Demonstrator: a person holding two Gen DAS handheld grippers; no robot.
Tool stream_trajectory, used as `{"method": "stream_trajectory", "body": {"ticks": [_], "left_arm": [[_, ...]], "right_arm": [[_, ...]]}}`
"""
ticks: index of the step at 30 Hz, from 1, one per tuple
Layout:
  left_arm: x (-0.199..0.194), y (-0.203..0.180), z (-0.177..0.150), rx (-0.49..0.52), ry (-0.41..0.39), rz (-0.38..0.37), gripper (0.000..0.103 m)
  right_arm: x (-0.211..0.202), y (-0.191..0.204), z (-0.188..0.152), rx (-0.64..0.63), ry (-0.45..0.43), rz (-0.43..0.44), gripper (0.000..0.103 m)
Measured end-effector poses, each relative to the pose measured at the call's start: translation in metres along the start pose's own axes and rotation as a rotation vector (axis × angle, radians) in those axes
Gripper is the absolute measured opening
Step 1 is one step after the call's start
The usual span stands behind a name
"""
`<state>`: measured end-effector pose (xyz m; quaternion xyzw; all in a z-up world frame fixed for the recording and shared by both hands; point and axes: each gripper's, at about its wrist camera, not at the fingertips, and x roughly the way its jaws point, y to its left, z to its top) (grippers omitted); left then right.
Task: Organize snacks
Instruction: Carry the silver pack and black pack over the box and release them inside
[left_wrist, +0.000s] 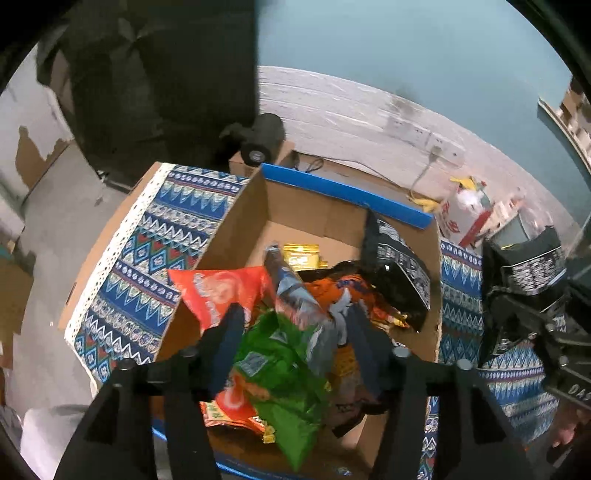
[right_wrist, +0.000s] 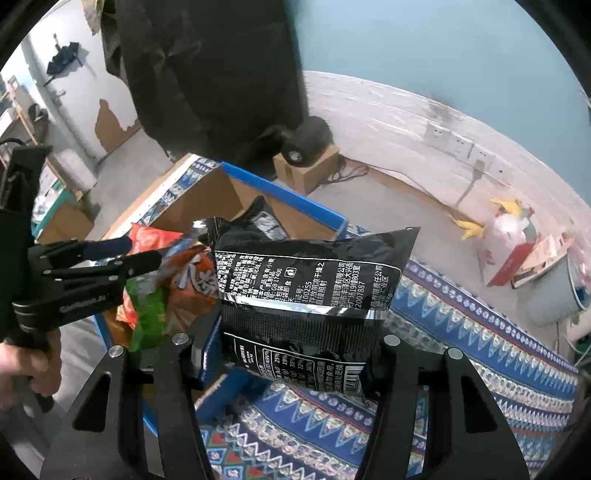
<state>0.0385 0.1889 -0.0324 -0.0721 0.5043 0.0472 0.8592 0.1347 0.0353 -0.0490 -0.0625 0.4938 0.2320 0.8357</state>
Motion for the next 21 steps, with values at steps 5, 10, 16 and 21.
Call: {"method": "stream_trajectory", "body": {"ticks": [5, 10, 16, 21], "left_arm": [[-0.007, 0.012, -0.002, -0.017, 0.003, 0.012, 0.066], [-0.011, 0.025, -0.005, -0.034, 0.005, 0.022, 0.067], [-0.018, 0.037, -0.009, -0.053, 0.003, 0.025, 0.070], [-0.021, 0.044, -0.012, -0.056, -0.001, 0.038, 0.073]], "right_arm": [[0.013, 0.022, 0.013, -0.043, 0.000, 0.016, 0.057], [0.029, 0.040, 0.026, -0.078, 0.008, 0.029, 0.057], [0.043, 0.058, 0.043, -0.108, 0.013, 0.033, 0.057], [0.057, 0.074, 0.052, -0.125, 0.032, 0.060, 0.058]]}}
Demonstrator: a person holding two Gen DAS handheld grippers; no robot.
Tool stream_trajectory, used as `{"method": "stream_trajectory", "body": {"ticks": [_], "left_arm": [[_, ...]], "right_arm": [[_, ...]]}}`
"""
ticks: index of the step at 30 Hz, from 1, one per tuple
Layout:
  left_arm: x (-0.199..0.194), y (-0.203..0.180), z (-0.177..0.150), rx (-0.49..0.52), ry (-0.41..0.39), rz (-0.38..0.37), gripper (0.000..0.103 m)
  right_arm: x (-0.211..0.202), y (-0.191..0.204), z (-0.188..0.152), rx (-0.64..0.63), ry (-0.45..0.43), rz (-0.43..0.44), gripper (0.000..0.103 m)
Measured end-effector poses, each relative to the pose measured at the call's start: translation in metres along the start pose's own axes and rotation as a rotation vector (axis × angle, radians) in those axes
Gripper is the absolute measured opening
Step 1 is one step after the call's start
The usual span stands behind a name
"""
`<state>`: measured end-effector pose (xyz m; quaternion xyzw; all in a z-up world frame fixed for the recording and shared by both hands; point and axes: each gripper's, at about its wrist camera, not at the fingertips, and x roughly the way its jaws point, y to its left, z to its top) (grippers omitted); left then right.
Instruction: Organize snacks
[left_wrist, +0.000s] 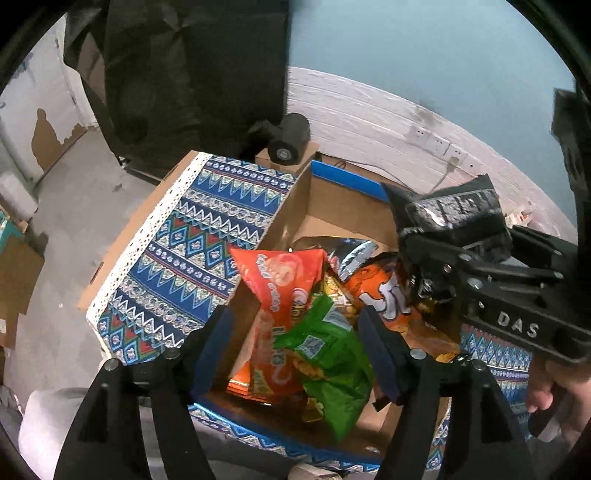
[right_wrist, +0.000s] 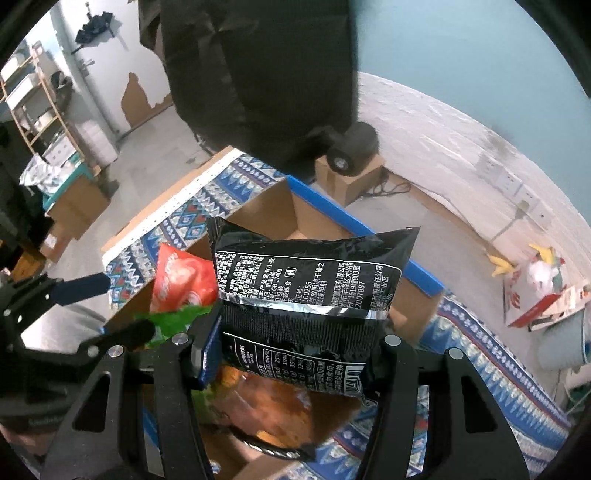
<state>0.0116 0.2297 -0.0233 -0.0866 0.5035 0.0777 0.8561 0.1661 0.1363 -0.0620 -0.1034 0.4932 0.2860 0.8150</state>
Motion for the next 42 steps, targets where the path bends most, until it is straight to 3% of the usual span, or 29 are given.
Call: {"method": "stream_trajectory", "body": {"ticks": [4, 6, 8, 20, 22, 42], "left_arm": [[-0.002, 0.005, 0.000, -0.010, 0.001, 0.000, 0.073], [-0.003, 0.006, -0.001, -0.013, 0.000, 0.001, 0.076], [-0.005, 0.006, -0.002, -0.015, -0.005, 0.000, 0.079], [-0.025, -0.016, -0.011, 0.060, -0.022, -0.004, 0.083], [-0.030, -0.020, -0.012, 0.071, -0.028, -0.006, 0.089], [-0.074, -0.054, -0.024, 0.169, -0.133, 0.057, 0.094]], "right_arm": [[0.005, 0.003, 0.005, 0.012, -0.010, 0.016, 0.061], [0.002, 0.001, 0.005, 0.026, -0.024, 0.018, 0.073], [-0.002, 0.000, 0.005, 0.028, -0.036, 0.019, 0.079], [-0.049, -0.013, -0.009, 0.065, -0.102, -0.030, 0.081], [-0.057, -0.013, -0.013, 0.056, -0.113, -0.048, 0.081], [-0.134, -0.029, -0.070, 0.056, -0.214, -0.142, 0.083]]}}
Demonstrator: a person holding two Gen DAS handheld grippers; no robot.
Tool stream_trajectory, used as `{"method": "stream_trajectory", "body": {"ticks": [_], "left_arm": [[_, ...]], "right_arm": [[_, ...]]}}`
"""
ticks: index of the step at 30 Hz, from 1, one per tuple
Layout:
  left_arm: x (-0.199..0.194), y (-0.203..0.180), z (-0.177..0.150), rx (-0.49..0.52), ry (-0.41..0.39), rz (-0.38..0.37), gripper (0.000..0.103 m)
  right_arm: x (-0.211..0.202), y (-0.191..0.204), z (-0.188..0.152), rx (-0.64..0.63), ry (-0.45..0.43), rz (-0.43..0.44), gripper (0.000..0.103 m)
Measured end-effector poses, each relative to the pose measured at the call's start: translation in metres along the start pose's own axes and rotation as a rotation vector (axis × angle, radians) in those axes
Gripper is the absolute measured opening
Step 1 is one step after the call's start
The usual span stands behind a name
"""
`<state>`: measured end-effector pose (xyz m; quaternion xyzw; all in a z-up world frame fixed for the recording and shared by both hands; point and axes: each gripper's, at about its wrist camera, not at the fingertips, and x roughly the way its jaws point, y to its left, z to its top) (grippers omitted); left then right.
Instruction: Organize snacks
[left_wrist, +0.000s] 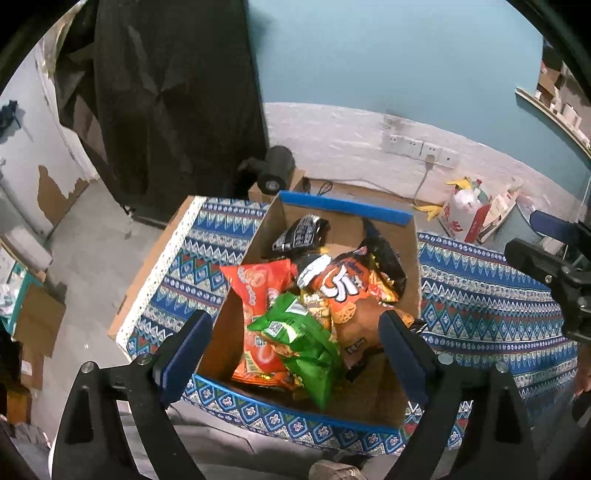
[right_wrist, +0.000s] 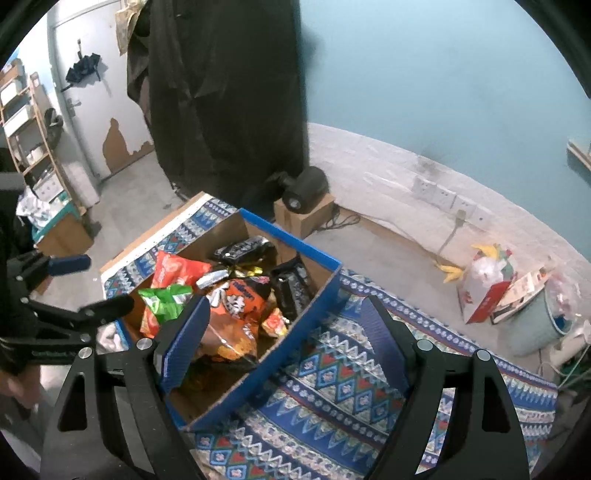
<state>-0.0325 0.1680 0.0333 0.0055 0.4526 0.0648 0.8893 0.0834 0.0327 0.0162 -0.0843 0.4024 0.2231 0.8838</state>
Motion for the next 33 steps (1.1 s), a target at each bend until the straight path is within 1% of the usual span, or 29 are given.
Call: {"method": "stream_trajectory", "body": {"ticks": [3, 6, 10, 20, 33], "left_arm": [[-0.007, -0.005, 0.002, 0.015, -0.031, 0.007, 0.099], [-0.011, -0.011, 0.003, 0.029, -0.045, 0.013, 0.100], [-0.014, -0.018, 0.006, 0.039, -0.059, 0.025, 0.100], [-0.013, -0.029, 0.005, 0.082, -0.055, 0.042, 0.100], [-0.012, -0.033, 0.005, 0.089, -0.041, 0.039, 0.100]], "right_arm": [[-0.007, -0.007, -0.005, -0.005, -0.025, -0.033, 0.083], [-0.011, -0.017, -0.009, 0.017, -0.040, -0.049, 0.083], [-0.011, -0.031, -0.014, 0.047, -0.031, -0.054, 0.083], [-0.011, -0.038, -0.022, 0.049, -0.013, -0.059, 0.083], [-0.013, -0.036, -0.024, 0.033, -0.009, -0.051, 0.083]]}}
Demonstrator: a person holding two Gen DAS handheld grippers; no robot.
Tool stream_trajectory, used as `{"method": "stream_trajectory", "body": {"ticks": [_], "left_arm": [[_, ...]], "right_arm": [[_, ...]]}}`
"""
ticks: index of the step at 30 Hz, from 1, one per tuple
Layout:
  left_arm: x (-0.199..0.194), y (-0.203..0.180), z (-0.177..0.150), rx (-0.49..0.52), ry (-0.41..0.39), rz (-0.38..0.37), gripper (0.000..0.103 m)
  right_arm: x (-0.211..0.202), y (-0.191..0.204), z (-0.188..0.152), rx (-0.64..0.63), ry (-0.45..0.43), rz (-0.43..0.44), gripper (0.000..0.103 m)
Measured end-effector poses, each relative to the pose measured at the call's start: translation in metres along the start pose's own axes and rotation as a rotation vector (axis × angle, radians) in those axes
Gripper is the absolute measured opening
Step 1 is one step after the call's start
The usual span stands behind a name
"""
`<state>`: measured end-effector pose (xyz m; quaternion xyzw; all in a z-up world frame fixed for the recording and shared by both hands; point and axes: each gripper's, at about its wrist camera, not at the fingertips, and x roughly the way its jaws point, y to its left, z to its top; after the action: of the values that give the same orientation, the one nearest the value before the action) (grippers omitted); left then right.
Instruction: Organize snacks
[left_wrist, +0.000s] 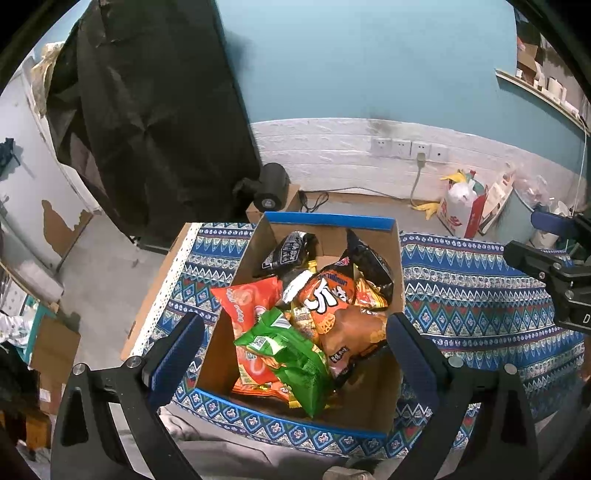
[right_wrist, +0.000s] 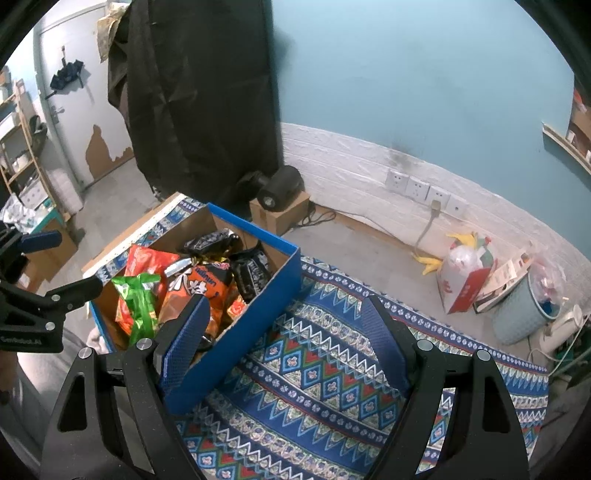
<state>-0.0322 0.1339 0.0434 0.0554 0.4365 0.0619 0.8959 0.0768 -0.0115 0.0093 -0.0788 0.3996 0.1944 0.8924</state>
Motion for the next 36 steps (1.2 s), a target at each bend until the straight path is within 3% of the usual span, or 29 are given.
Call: {"method": "stream_trajectory", "body": {"ticks": [36], "left_arm": [[0.0054, -0.0012, -0.0044, -0.007, 0.057, -0.014, 0.100]], "right_arm": [[-0.0007, -0.0012, -0.0013, -0.002, 0.016, 0.002, 0.083]]}}
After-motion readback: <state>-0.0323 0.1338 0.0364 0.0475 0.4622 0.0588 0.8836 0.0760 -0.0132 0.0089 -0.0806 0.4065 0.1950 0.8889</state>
